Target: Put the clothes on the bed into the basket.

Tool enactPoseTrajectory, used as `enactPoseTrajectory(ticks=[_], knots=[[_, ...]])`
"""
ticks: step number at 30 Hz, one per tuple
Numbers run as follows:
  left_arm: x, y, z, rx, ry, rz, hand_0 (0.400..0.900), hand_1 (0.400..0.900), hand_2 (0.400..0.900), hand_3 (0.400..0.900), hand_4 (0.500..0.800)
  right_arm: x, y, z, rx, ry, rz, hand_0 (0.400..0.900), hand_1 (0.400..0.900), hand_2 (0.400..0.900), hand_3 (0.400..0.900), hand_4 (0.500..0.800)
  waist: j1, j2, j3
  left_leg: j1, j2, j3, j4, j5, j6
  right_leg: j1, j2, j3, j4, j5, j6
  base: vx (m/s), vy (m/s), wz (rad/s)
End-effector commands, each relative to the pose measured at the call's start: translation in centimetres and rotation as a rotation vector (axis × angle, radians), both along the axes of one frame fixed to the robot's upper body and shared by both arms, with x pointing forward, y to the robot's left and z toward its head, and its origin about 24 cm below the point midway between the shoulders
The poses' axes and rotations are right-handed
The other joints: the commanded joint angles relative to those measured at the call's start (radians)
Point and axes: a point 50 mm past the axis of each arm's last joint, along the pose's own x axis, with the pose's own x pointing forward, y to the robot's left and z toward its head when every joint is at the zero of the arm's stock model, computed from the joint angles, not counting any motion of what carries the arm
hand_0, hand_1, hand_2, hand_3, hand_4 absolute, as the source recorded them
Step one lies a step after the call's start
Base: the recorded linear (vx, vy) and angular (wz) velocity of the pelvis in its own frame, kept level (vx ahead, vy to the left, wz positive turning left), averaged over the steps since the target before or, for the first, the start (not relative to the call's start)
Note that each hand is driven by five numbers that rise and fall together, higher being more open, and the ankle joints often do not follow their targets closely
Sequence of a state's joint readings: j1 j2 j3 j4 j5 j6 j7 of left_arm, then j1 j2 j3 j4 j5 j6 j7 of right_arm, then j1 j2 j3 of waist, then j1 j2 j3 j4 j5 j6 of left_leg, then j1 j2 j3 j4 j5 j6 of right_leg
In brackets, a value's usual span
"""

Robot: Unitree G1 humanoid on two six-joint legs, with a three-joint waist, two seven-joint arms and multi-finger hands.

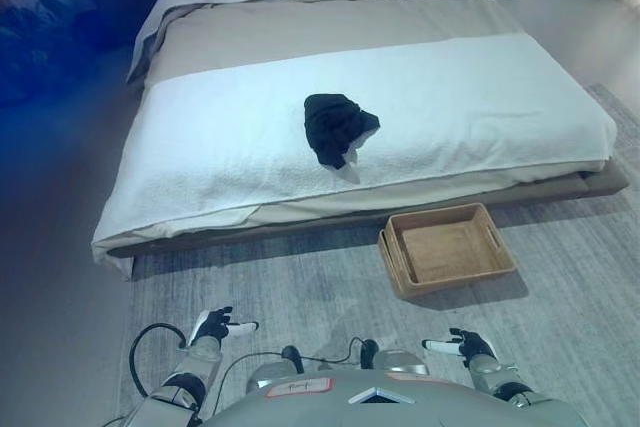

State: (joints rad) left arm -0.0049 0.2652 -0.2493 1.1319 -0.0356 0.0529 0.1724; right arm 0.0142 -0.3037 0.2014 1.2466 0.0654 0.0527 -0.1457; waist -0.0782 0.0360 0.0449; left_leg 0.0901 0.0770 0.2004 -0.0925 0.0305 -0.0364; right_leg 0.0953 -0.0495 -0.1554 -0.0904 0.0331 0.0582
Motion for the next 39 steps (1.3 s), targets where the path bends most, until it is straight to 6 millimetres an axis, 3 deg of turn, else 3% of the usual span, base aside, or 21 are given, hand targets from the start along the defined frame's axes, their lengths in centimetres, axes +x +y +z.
enactPoseTrajectory(ticks=[1, 6, 7, 8, 9, 11, 15, 16, 17, 18, 20, 24, 27, 28, 29, 30, 31, 33, 35, 37, 39], knots=[[4.4, 2.1, 2.1, 0.082, -0.141, -0.008, 0.900, 0.900, 0.900, 0.900, 0.800, 3.3, -0.8, 0.9, -0.055, -0.061, 0.057, 0.900, 0.900, 0.900, 0.900, 0.800, 0.017, -0.030, 0.034, 0.037, -0.049, -0.029, 0.005, -0.092, 0.033, -0.002, -0.043, 0.050, 0.058, -0.080, 0.048, 0.00, 0.140, -0.03], [4.9, 2.6, 2.4, 0.100, -0.155, 0.015, 0.900, 0.900, 0.900, 0.900, 0.800, 4.3, -1.3, 1.3, -0.058, -0.094, 0.029, 0.900, 0.900, 0.900, 0.900, 0.800, 0.024, -0.019, 0.057, 0.002, -0.089, -0.049, 0.051, -0.123, 0.082, -0.113, -0.071, 0.081, 0.264, -0.102, 0.068, 0.01, 0.212, -0.01], [4.9, 2.7, 2.4, 0.102, -0.152, 0.014, 0.900, 0.900, 0.900, 0.900, 0.800, 4.0, -1.7, 1.4, -0.064, -0.091, 0.003, 0.900, 0.900, 0.900, 0.900, 0.800, 0.014, -0.017, 0.075, 0.008, -0.114, -0.067, 0.066, -0.134, 0.107, -0.186, -0.098, 0.102, 0.436, -0.032, 0.071, 0.05, 0.244, 0.18], [5.0, 2.7, 2.4, 0.102, -0.152, 0.014, 0.900, 0.900, 0.900, 0.900, 0.800, 4.0, -1.6, 1.4, -0.064, -0.091, 0.002, 0.900, 0.900, 0.900, 0.900, 0.800, 0.016, -0.017, 0.072, 0.004, -0.114, -0.065, 0.066, -0.133, 0.107, -0.191, -0.097, 0.103, 0.436, -0.030, 0.071, 0.07, 0.392, 0.37], [5.5, 2.7, 2.7, 0.098, -0.165, 0.014, 0.900, 0.900, 0.900, 0.900, 0.800, 3.7, -2.1, 1.5, -0.066, -0.098, -0.044, 0.900, 0.900, 0.900, 0.900, 0.800, -0.013, -0.013, 0.108, 0.023, -0.138, -0.081, 0.069, -0.137, 0.135, -0.287, -0.098, 0.164, 0.646, 0.056, 0.060, 0.05, 0.282, 0.23], [5.4, 2.9, 2.7, 0.103, -0.161, 0.010, 0.900, 0.900, 0.900, 0.900, 0.800, 3.4, -2.4, 1.5, -0.068, -0.097, -0.073, 0.900, 0.900, 0.900, 0.900, 0.800, -0.032, 0.004, 0.125, 0.040, -0.135, -0.092, 0.056, -0.137, 0.138, -0.376, -0.060, 0.203, 0.752, 0.039, 0.045, 0.12, 0.251, 0.31], [5.5, 3.1, 2.8, 0.110, -0.161, -0.002, 0.900, 0.900, 0.900, 0.900, 0.800, 2.2, -2.7, 1.3, -0.067, -0.075, -0.112, 0.900, 0.900, 0.900, 0.900, 0.800, -0.067, 0.018, 0.124, 0.078, -0.138, -0.119, 0.048, -0.158, 0.131, -0.429, -0.010, 0.214, 0.665, -0.015, 0.034, 0.25, 0.082, 0.42], [6.5, 3.1, 3.3, 0.115, -0.190, -0.009, 0.900, 0.900, 0.900, 0.900, 0.800, 1.8, -3.0, 1.3, -0.076, -0.066, -0.129, 0.900, 0.900, 0.900, 0.900, 0.800, -0.086, 0.020, 0.128, 0.123, -0.150, -0.136, 0.041, -0.184, 0.121, -0.435, 0.009, 0.196, 0.483, -0.012, 0.050, 0.23, 0.027, 0.26], [6.5, 3.1, 3.3, 0.115, -0.190, -0.009, 0.900, 0.900, 0.900, 0.900, 0.800, 1.8, -3.0, 1.3, -0.076, -0.067, -0.129, 0.900, 0.900, 0.900, 0.900, 0.800, -0.086, 0.021, 0.129, 0.124, -0.148, -0.136, 0.041, -0.183, 0.121, -0.431, 0.010, 0.195, 0.476, -0.008, 0.050, 0.51, 0.020, 0.38], [6.9, 3.0, 3.4, 0.113, -0.201, -0.010, 0.900, 0.900, 0.900, 0.900, 0.800, 1.5, -3.1, 1.3, -0.080, -0.057, -0.137, 0.900, 0.900, 0.900, 0.900, 0.800, -0.095, 0.011, 0.121, 0.176, -0.170, -0.151, 0.024, -0.207, 0.108, -0.436, 0.035, 0.185, 0.250, 0.047, 0.084, 0.45, -0.017, 0.29], [7.1, 2.6, 3.4, 0.099, -0.211, -0.016, 0.900, 0.900, 0.900, 0.900, 0.800, 1.4, -3.2, 1.3, -0.078, -0.057, -0.141, 0.900, 0.900, 0.900, 0.900, 0.800, -0.107, 0.013, 0.119, 0.231, -0.178, -0.174, 0.010, -0.226, 0.090, -0.423, 0.057, 0.170, 0.083, 0.099, 0.100, 0.45, -0.025, 0.36], [6.7, 1.8, 3.0, 0.066, -0.204, -0.034, 0.900, 0.900, 0.900, 0.900, 0.800, 0.7, -3.2, 1.2, -0.075, -0.045, -0.123, 0.900, 0.900, 0.900, 0.900, 0.800, -0.141, 0.034, 0.082, 0.284, -0.155, -0.225, 0.072, -0.197, 0.055, -0.388, 0.114, 0.209, 0.067, 0.136, 0.062, 0.57, -0.124, 0.53], [6.6, 1.4, 2.8, 0.051, -0.204, -0.026, 0.900, 0.900, 0.900, 0.900, 0.800, 1.1, -3.5, 1.4, -0.073, -0.062, -0.123, 0.900, 0.900, 0.900, 0.900, 0.800, -0.148, 0.055, 0.071, 0.245, -0.146, -0.223, 0.192, -0.102, 0.012, -0.358, 0.131, 0.218, 0.093, 0.133, 0.041, 0.45, -0.129, 0.35], [7.1, 0.6, 2.9, 0.030, -0.220, -0.047, 0.900, 0.900, 0.900, 0.900, 0.800, 1.3, -3.7, 1.5, -0.076, -0.076, -0.127, 0.900, 0.900, 0.900, 0.900, 0.800, -0.156, 0.072, 0.073, 0.176, -0.133, -0.221, 0.372, 0.039, -0.058, -0.303, 0.143, 0.209, 0.099, 0.101, 0.004, 0.45, -0.157, 0.47], [7.4, 0.3, 3.0, 0.022, -0.228, -0.052, 0.900, 0.900, 0.900, 0.900, 0.800, 1.5, -3.8, 1.6, -0.078, -0.087, -0.136, 0.900, 0.900, 0.900, 0.900, 0.800, -0.154, 0.070, 0.075, 0.121, -0.132, -0.217, 0.504, 0.104, -0.099, -0.267, 0.137, 0.200, 0.090, 0.085, -0.010, 0.45, -0.157, 0.48], [7.4, 0.3, 3.0, 0.023, -0.228, -0.052, 0.900, 0.900, 0.900, 0.900, 0.800, 1.5, -3.8, 1.6, -0.078, -0.087, -0.136, 0.900, 0.900, 0.900, 0.900, 0.800, -0.155, 0.069, 0.073, 0.118, -0.134, -0.217, 0.504, 0.105, -0.099, -0.270, 0.135, 0.200, 0.089, 0.086, -0.010, 0.42, -0.182, 0.36], [8.1, 0.0, 3.3, 0.019, -0.247, -0.066, 0.900, 0.900, 0.900, 0.900, 0.800, 2.1, -4.0, 1.9, -0.079, -0.112, -0.149, 0.900, 0.900, 0.900, 0.900, 0.800, -0.145, 0.051, 0.090, 0.002, -0.134, -0.192, 0.752, 0.170, -0.132, -0.195, 0.120, 0.197, 0.075, 0.043, -0.043, 0.41, -0.188, 0.16], [8.6, -0.2, 3.5, 0.020, -0.263, -0.071, 0.900, 0.900, 0.900, 0.900, 0.800, 3.0, -4.2, 2.2, -0.087, -0.143, -0.149, 0.900, 0.900, 0.900, 0.900, 0.800, -0.115, 0.028, 0.116, -0.099, -0.142, -0.168, 0.903, 0.137, -0.112, -0.135, 0.105, 0.200, 0.075, 0.016, -0.059, 0.45, -0.220, 0.00], [8.3, 0.1, 3.5, 0.022, -0.262, -0.060, 0.900, 0.900, 0.900, 0.900, 0.800, 3.6, -4.1, 2.3, -0.088, -0.155, -0.137, 0.900, 0.900, 0.900, 0.900, 0.800, -0.086, -0.003, 0.125, -0.212, -0.098, -0.140, 0.945, 0.083, -0.054, -0.096, 0.097, 0.214, 0.090, -0.014, -0.078, 0.38, -0.186, -0.29], [7.2, 0.5, 3.0, 0.025, -0.236, -0.042, 0.900, 0.900, 0.900, 0.900, 0.800, 3.8, -3.7, 2.2, -0.084, -0.159, -0.120, 0.900, 0.900, 0.900, 0.900, 0.800, -0.056, -0.027, 0.133, -0.291, -0.048, -0.123, 0.814, 0.019, -0.004, -0.052, 0.097, 0.239, 0.101, -0.042, -0.079, 0.39, -0.106, -0.39], [6.4, 0.7, 2.7, 0.028, -0.214, -0.034, 0.900, 0.900, 0.900, 0.900, 0.800, 4.0, -3.5, 2.2, -0.083, -0.161, -0.102, 0.900, 0.900, 0.900, 0.900, 0.800, -0.043, -0.036, 0.136, -0.328, -0.010, -0.109, 0.671, 0.018, 0.003, -0.018, 0.095, 0.248, 0.104, -0.081, -0.077, 0.38, -0.003, -0.15]])
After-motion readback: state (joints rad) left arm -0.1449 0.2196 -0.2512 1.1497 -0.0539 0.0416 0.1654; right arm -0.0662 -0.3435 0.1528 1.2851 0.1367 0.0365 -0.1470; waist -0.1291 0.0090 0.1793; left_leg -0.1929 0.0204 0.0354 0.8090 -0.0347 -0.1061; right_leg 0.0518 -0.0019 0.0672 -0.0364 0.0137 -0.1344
